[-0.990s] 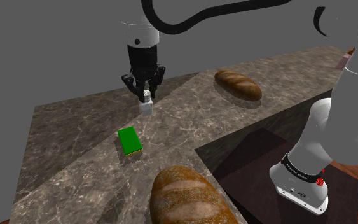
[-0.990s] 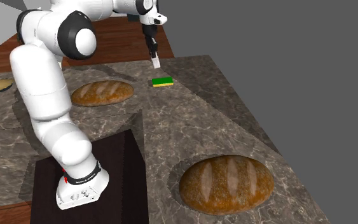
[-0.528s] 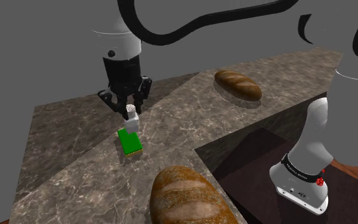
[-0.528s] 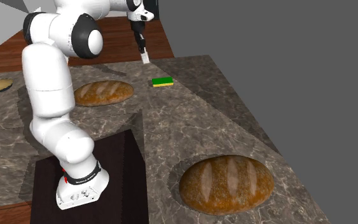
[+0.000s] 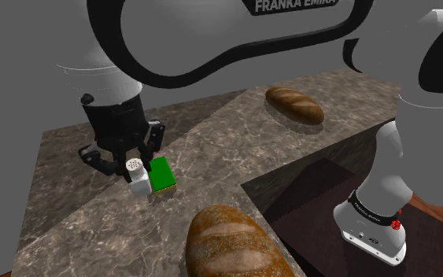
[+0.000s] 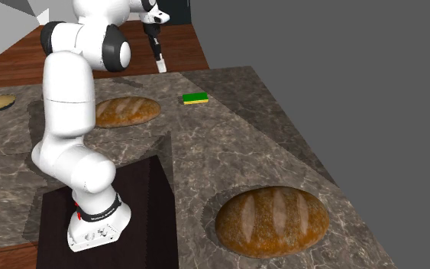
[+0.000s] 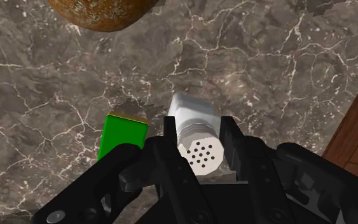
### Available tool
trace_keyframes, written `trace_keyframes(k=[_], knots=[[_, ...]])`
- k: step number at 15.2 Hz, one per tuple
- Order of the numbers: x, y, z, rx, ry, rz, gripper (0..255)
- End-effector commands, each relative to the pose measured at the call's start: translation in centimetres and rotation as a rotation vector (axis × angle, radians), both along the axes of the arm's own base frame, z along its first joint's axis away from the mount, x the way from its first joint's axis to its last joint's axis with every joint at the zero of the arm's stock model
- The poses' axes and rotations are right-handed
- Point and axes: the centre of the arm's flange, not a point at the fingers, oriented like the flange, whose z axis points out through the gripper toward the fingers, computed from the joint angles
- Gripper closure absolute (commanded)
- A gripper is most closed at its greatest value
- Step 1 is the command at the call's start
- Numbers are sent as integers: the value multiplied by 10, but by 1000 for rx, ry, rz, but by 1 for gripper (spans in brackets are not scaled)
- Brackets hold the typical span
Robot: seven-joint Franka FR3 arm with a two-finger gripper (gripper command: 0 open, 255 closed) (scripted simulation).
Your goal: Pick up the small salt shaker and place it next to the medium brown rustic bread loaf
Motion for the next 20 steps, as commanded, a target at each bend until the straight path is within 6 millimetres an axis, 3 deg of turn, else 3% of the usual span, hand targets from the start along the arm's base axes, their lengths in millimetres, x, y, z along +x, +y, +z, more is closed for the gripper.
trace_keyframes(k=[1,20], knots=[[-1,3,-9,0,-1,-1,255],[-1,3,-110,0,-1,-1,255]])
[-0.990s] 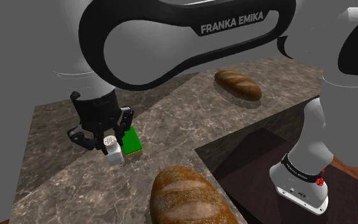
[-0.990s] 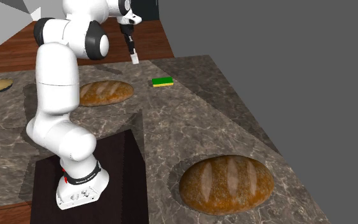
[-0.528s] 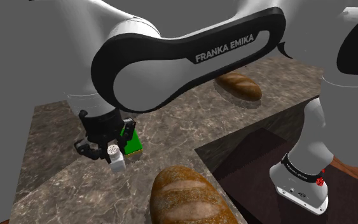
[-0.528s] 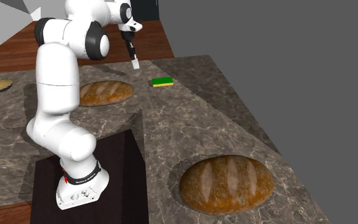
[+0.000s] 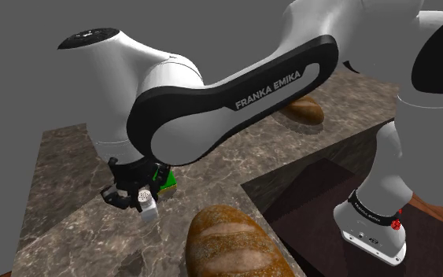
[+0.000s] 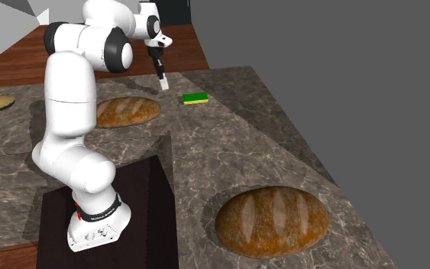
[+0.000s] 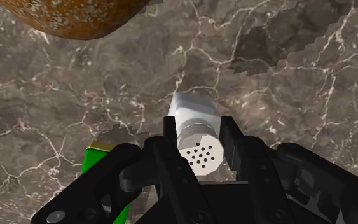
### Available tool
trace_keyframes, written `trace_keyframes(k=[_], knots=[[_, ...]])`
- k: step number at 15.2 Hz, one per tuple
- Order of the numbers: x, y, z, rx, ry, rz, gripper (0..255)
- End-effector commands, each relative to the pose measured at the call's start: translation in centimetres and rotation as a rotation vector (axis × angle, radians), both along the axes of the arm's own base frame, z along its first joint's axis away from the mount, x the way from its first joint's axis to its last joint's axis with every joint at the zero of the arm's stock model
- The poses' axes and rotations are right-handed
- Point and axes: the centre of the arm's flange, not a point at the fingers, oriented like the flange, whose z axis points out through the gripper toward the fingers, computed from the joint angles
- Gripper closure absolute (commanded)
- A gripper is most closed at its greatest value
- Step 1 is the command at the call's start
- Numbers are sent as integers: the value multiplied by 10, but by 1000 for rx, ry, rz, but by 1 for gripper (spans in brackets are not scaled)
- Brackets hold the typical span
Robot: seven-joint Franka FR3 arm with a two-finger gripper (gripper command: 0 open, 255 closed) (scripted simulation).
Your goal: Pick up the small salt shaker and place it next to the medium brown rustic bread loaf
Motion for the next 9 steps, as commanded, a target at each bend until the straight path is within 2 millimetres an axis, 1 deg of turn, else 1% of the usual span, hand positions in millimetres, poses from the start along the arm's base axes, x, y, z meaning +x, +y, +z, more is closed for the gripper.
trace_keyframes(k=[1,7,9], knots=[[0,1,-11,0,0,0,255],[0,1,-45,0,0,0,255],[0,1,-45,0,0,0,255]])
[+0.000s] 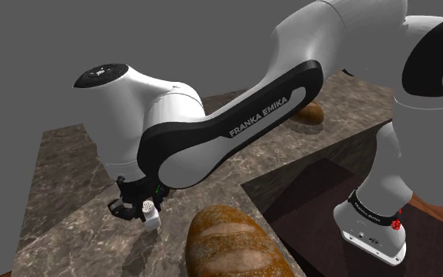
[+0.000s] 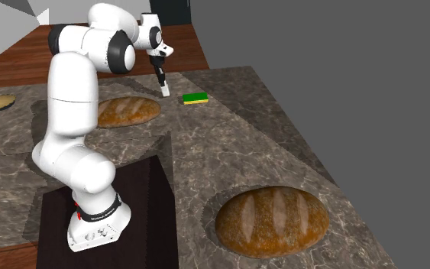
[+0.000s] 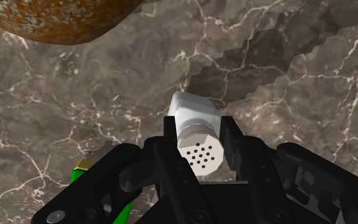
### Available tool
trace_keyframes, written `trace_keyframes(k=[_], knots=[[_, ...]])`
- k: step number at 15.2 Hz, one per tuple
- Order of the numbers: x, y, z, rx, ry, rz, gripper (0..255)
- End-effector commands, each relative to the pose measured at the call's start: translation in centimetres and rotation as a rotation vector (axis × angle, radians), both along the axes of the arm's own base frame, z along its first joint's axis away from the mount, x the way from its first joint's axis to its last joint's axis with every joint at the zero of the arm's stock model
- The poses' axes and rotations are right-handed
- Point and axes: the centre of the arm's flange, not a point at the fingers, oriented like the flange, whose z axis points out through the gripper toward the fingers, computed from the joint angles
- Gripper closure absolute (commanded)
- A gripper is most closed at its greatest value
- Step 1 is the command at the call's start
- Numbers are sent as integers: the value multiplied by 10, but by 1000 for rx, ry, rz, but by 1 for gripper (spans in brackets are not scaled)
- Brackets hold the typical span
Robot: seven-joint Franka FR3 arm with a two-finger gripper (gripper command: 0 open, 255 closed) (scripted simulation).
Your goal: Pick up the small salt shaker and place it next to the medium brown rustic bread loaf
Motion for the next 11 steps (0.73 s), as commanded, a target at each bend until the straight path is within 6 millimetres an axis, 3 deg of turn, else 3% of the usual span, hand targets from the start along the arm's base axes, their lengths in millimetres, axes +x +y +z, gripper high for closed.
trace_keyframes(k=[1,6,7,11], knots=[[0,0,-1,0,0,0,255],[0,0,-1,0,0,0,255],[0,0,-1,0,0,0,0],[0,0,-1,0,0,0,0]])
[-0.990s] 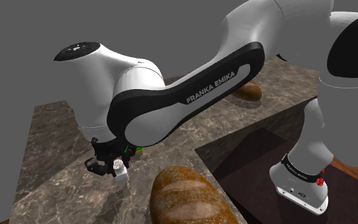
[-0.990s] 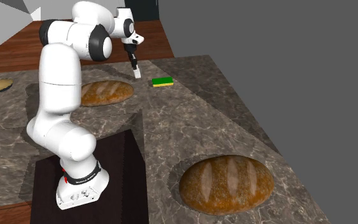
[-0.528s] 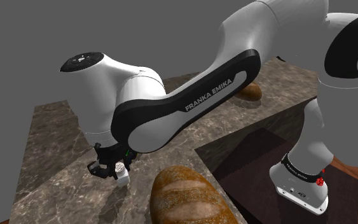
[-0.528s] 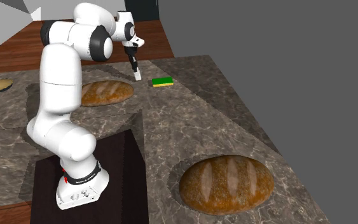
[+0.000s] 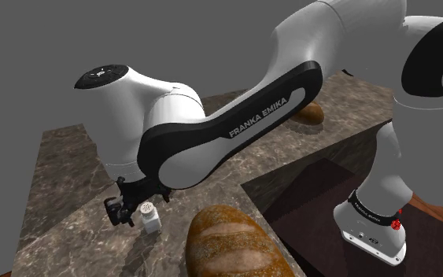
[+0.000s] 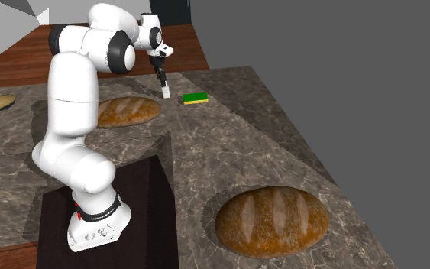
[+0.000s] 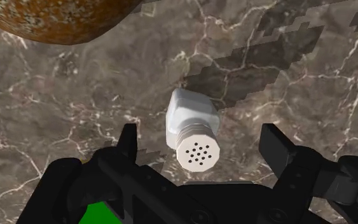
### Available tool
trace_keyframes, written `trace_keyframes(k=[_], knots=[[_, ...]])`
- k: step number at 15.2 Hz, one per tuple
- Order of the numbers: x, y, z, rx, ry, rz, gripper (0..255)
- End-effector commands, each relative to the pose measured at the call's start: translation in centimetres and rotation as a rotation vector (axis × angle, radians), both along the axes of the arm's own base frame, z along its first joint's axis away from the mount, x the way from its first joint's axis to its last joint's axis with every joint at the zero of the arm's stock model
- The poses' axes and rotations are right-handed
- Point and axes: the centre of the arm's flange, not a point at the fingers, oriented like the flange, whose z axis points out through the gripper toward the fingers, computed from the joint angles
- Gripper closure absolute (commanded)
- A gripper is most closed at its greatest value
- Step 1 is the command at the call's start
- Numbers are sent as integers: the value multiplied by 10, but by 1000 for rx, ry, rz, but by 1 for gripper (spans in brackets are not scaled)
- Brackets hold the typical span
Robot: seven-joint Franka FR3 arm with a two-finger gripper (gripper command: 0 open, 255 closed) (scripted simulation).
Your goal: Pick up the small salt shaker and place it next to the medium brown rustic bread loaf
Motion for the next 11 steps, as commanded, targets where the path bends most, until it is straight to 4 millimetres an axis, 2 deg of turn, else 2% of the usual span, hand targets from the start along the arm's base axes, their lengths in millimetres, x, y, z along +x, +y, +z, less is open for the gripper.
trace_keyframes(k=[1,5,11], knots=[[0,0,0,0,0,0,0],[0,0,50,0,0,0,0],[0,0,50,0,0,0,0]])
